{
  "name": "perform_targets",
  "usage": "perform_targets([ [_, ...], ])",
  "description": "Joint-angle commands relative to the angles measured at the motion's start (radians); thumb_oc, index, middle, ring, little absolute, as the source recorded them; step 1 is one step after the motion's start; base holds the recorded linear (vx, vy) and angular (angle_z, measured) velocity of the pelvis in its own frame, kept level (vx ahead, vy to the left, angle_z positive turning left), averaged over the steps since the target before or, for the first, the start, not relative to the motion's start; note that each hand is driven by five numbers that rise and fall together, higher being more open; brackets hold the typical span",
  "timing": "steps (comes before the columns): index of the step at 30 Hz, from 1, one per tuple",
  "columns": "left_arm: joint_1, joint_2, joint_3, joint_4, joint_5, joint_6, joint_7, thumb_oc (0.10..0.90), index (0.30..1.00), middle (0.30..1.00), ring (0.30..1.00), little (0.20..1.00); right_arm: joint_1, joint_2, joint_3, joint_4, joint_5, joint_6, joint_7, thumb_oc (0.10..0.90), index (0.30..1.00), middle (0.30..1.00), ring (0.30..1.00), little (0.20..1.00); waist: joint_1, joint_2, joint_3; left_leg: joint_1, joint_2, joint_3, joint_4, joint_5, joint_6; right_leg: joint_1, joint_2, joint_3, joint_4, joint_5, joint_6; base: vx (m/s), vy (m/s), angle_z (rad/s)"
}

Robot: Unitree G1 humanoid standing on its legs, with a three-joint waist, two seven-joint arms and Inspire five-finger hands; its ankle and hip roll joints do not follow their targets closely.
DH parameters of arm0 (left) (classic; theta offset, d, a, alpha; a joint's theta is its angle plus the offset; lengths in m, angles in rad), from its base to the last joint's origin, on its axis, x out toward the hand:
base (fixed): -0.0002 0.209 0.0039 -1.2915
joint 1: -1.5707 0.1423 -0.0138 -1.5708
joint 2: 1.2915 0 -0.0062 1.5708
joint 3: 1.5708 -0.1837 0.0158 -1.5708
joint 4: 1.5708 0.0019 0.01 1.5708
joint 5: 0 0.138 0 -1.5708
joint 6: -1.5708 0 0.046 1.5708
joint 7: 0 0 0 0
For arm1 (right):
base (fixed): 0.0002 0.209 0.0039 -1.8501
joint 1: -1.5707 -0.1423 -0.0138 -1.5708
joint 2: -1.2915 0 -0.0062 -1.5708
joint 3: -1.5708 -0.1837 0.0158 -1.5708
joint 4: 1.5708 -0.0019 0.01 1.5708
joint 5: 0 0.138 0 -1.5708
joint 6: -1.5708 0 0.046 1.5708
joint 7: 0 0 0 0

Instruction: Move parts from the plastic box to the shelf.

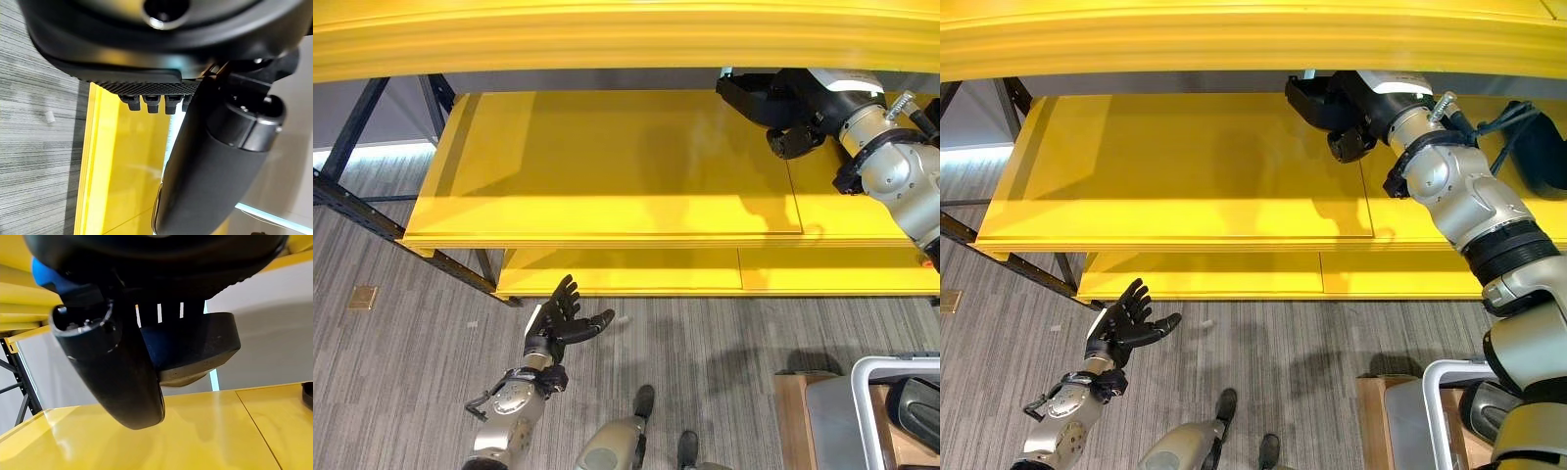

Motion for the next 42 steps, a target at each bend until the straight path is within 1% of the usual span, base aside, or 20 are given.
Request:
perform_targets([
  [1, 0.059, 0.008, 0.002, -0.094, 0.034, -0.093, 0.01, 0.9, 1.0, 1.0, 1.0, 1.0, -0.062, -0.015, -0.103, -0.038, 0.048, -0.032, -0.107, 0.4, 0.3, 0.3, 0.3, 0.3, 0.026, -0.085, -0.155, -0.178, 0.04, 0.022, 0.107, -0.052, -0.029, 0.065, -0.041, -0.018, 0.05, -0.008, 0.03, 0.16, 0.075, -0.08],
  [5, 0.05, 0.009, 0.005, -0.09, 0.033, -0.096, 0.019, 0.9, 1.0, 1.0, 1.0, 1.0, -0.061, -0.004, -0.101, -0.044, 0.031, -0.03, -0.105, 0.4, 0.3, 0.3, 0.3, 0.3, 0.027, -0.1, -0.165, -0.169, 0.023, 0.027, 0.109, -0.084, -0.016, 0.055, -0.067, -0.018, 0.081, 0.039, 0.05, 0.14, 0.058, -0.01],
  [8, 0.045, 0.014, 0.01, -0.082, 0.045, -0.095, 0.026, 0.9, 1.0, 1.0, 1.0, 1.0, -0.039, 0.01, -0.12, -0.071, 0.014, -0.03, -0.109, 0.4, 0.3, 0.3, 0.3, 0.3, 0.025, -0.105, -0.158, -0.137, 0.008, 0.027, 0.104, -0.115, 0.005, 0.009, -0.067, -0.027, 0.222, 0.075, 0.065, 0.1, 0.064, 0.02],
  [11, 0.048, 0.036, 0.02, -0.087, 0.05, -0.096, 0.026, 0.9, 1.0, 1.0, 1.0, 1.0, -0.041, 0.035, -0.126, -0.087, -0.008, -0.027, -0.098, 0.4, 0.3, 0.3, 0.3, 0.3, 0.014, -0.073, -0.131, -0.071, 0.015, 0.02, 0.065, -0.121, 0.029, -0.106, -0.056, -0.05, 0.453, 0.185, 0.079, 0.05, 0.104, -0.03],
  [12, 0.048, 0.05, 0.018, -0.096, 0.058, -0.097, 0.023, 0.9, 1.0, 1.0, 1.0, 1.0, -0.062, 0.04, -0.124, -0.092, -0.007, -0.028, -0.095, 0.4, 0.3, 0.3, 0.3, 0.3, -0.008, -0.038, -0.106, -0.023, 0.027, 0.006, 0.047, -0.12, 0.037, -0.165, -0.03, -0.061, 0.583, 0.162, 0.069, 0.08, 0.092, 0.13],
  [13, 0.047, 0.049, 0.018, -0.096, 0.058, -0.097, 0.023, 0.9, 1.0, 1.0, 1.0, 1.0, -0.064, 0.04, -0.123, -0.093, -0.007, -0.028, -0.095, 0.4, 0.3, 0.3, 0.3, 0.3, -0.009, -0.039, -0.104, -0.022, 0.025, 0.006, 0.046, -0.12, 0.037, -0.167, -0.032, -0.061, 0.591, 0.158, 0.069, 0.11, 0.076, 0.39],
  [14, 0.045, 0.054, 0.019, -0.095, 0.064, -0.096, 0.021, 0.9, 1.0, 1.0, 1.0, 1.0, -0.062, 0.045, -0.136, -0.087, -0.013, -0.024, -0.103, 0.4, 0.3, 0.3, 0.3, 0.3, -0.017, -0.025, -0.091, 0.003, 0.033, 0.0, 0.042, -0.126, 0.038, -0.205, -0.044, -0.067, 0.621, 0.142, 0.063, 0.16, -0.004, 0.29],
  [15, 0.032, 0.052, 0.021, -0.095, 0.064, -0.096, 0.016, 0.9, 1.0, 1.0, 1.0, 1.0, -0.05, 0.042, -0.153, -0.112, -0.025, -0.025, -0.107, 0.4, 0.3, 0.3, 0.3, 0.3, -0.041, 0.005, -0.075, 0.036, 0.049, -0.018, 0.04, -0.132, 0.026, -0.279, -0.074, -0.057, 0.54, 0.057, 0.027, 0.18, -0.007, 0.16],
  [16, 0.032, 0.053, 0.021, -0.095, 0.064, -0.096, 0.016, 0.9, 1.0, 1.0, 1.0, 1.0, -0.048, 0.041, -0.155, -0.114, -0.026, -0.024, -0.107, 0.4, 0.3, 0.3, 0.3, 0.3, -0.045, 0.005, -0.072, 0.04, 0.048, -0.022, 0.041, -0.135, 0.025, -0.272, -0.076, -0.062, 0.54, 0.052, 0.026, 0.2, -0.093, 0.09],
  [17, 0.026, 0.05, 0.033, -0.094, 0.052, -0.104, 0.017, 0.9, 1.0, 1.0, 1.0, 1.0, -0.039, 0.044, -0.162, -0.123, -0.032, -0.023, -0.108, 0.4, 0.3, 0.3, 0.3, 0.3, -0.051, 0.02, -0.07, 0.047, 0.063, -0.028, 0.043, -0.146, 0.006, -0.292, -0.157, -0.05, 0.4, 0.055, 0.027, 0.11, -0.125, 0.29],
  [19, 0.016, 0.046, 0.03, -0.083, 0.045, -0.11, 0.019, 0.9, 1.0, 1.0, 1.0, 1.0, -0.037, 0.035, -0.16, -0.136, -0.051, -0.02, -0.104, 0.4, 0.3, 0.3, 0.3, 0.3, -0.067, 0.014, -0.06, 0.059, 0.059, -0.048, 0.046, -0.161, -0.013, -0.285, -0.199, 0.003, 0.242, 0.126, 0.054, 0.12, -0.175, 0.24],
  [20, 0.016, 0.045, 0.027, -0.082, 0.045, -0.113, 0.018, 0.9, 1.0, 1.0, 1.0, 1.0, -0.033, 0.026, -0.162, -0.14, -0.058, -0.021, -0.103, 0.4, 0.3, 0.3, 0.3, 0.3, -0.078, 0.012, -0.056, 0.062, 0.056, -0.07, 0.049, -0.17, -0.02, -0.298, -0.233, 0.07, 0.184, 0.186, 0.07, 0.08, -0.119, 0.08],
  [21, 0.016, 0.045, 0.027, -0.082, 0.045, -0.113, 0.018, 0.9, 1.0, 1.0, 1.0, 1.0, -0.031, 0.026, -0.163, -0.141, -0.058, -0.021, -0.103, 0.4, 0.3, 0.3, 0.3, 0.3, -0.077, 0.012, -0.057, 0.062, 0.054, -0.068, 0.051, -0.173, -0.019, -0.293, -0.234, 0.071, 0.176, 0.19, 0.072, 0.08, -0.139, 0.63],
  [22, 0.017, 0.045, 0.027, -0.081, 0.045, -0.113, 0.018, 0.9, 1.0, 1.0, 1.0, 1.0, -0.025, 0.017, -0.165, -0.145, -0.062, -0.019, -0.1, 0.4, 0.3, 0.3, 0.3, 0.3, -0.08, 0.006, -0.057, 0.062, 0.055, -0.084, 0.062, -0.184, -0.026, -0.3, -0.264, 0.1, 0.148, 0.232, 0.081, 0.06, -0.215, 0.81],
  [23, 0.025, 0.044, 0.035, -0.085, 0.045, -0.113, 0.014, 0.9, 1.0, 1.0, 1.0, 1.0, -0.013, -0.001, -0.174, -0.15, -0.069, -0.019, -0.096, 0.4, 0.3, 0.3, 0.3, 0.3, -0.076, -0.015, -0.053, 0.065, 0.055, -0.095, 0.073, -0.193, -0.038, -0.308, -0.289, 0.085, 0.14, 0.292, 0.095, 0.06, -0.221, 0.93],
  [24, 0.025, 0.045, 0.035, -0.086, 0.045, -0.113, 0.014, 0.9, 1.0, 1.0, 1.0, 1.0, -0.011, -0.001, -0.176, -0.151, -0.069, -0.019, -0.095, 0.4, 0.3, 0.3, 0.3, 0.3, -0.078, -0.016, -0.054, 0.064, 0.054, -0.097, 0.073, -0.192, -0.038, -0.307, -0.291, 0.083, 0.138, 0.293, 0.095, 0.01, -0.202, 0.53],
  [26, 0.021, 0.034, 0.039, -0.075, 0.056, -0.117, 0.014, 0.9, 1.0, 1.0, 1.0, 1.0, 0.015, -0.019, -0.194, -0.149, -0.065, -0.018, -0.094, 0.4, 0.3, 0.3, 0.3, 0.3, -0.078, -0.042, -0.067, 0.06, 0.042, -0.109, 0.069, -0.201, -0.044, -0.274, -0.307, 0.065, 0.131, 0.298, 0.113, 0.04, -0.209, 0.65],
  [27, 0.027, 0.018, 0.046, -0.066, 0.055, -0.112, 0.019, 0.9, 1.0, 1.0, 1.0, 1.0, 0.033, -0.028, -0.205, -0.158, -0.053, -0.018, -0.088, 0.4, 0.3, 0.3, 0.3, 0.3, -0.08, -0.051, -0.086, 0.074, 0.057, -0.115, 0.056, -0.205, -0.05, -0.263, -0.282, 0.075, 0.14, 0.271, 0.115, 0.11, -0.284, 0.75],
  [30, 0.061, 0.012, 0.059, -0.071, 0.049, -0.099, 0.009, 0.9, 1.0, 1.0, 1.0, 1.0, 0.042, -0.027, -0.211, -0.176, -0.022, -0.024, -0.076, 0.4, 0.3, 0.3, 0.3, 0.3, -0.078, -0.05, -0.115, 0.097, 0.11, -0.129, 0.037, -0.201, -0.074, -0.221, -0.245, 0.034, 0.115, 0.213, 0.106, 0.12, -0.259, -0.09],
  [42, 0.131, -0.001, 0.065, -0.07, 0.055, -0.067, -0.02, 0.9, 1.0, 1.0, 1.0, 1.0, 0.061, -0.008, -0.211, -0.181, -0.011, -0.038, -0.071, 0.4, 0.3, 0.3, 0.3, 0.3, -0.083, -0.026, -0.15, 0.151, 0.249, -0.134, -0.031, -0.141, -0.136, -0.177, -0.123, -0.041, 0.153, 0.064, 0.056, 0.04, -0.177, -0.02],
])
